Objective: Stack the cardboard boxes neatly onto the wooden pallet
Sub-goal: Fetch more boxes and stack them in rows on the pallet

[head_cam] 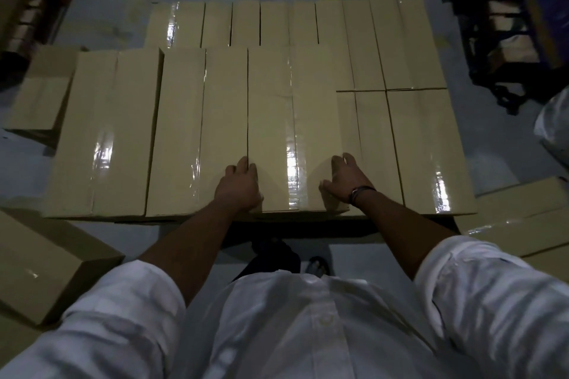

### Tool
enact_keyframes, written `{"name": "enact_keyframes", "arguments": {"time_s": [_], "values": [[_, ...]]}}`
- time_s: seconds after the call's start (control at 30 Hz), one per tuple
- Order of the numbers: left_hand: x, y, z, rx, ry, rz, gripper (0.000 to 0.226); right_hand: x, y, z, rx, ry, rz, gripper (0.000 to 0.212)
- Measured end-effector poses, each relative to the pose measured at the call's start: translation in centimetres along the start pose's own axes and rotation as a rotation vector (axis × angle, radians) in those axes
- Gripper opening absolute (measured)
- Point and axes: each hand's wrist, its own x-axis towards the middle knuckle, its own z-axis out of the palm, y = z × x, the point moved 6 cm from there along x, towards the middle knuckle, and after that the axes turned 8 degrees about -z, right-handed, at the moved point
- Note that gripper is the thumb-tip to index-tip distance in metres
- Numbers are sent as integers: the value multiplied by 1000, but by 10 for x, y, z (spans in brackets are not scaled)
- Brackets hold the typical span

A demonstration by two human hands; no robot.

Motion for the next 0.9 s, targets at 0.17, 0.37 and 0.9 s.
{"name": "enact_keyframes", "arguments": {"time_s": [0.17,0.37,0.9], "values": [[18,-2,-16,59,-26,56,96,26,-9,-15,12,14,22,79],[39,-5,-33,114,-47,107,100,48,-13,-27,29,30,58,77],[68,-17,-47,127,-97,171,108,69,-19,-28,80,47,151,98]]}}
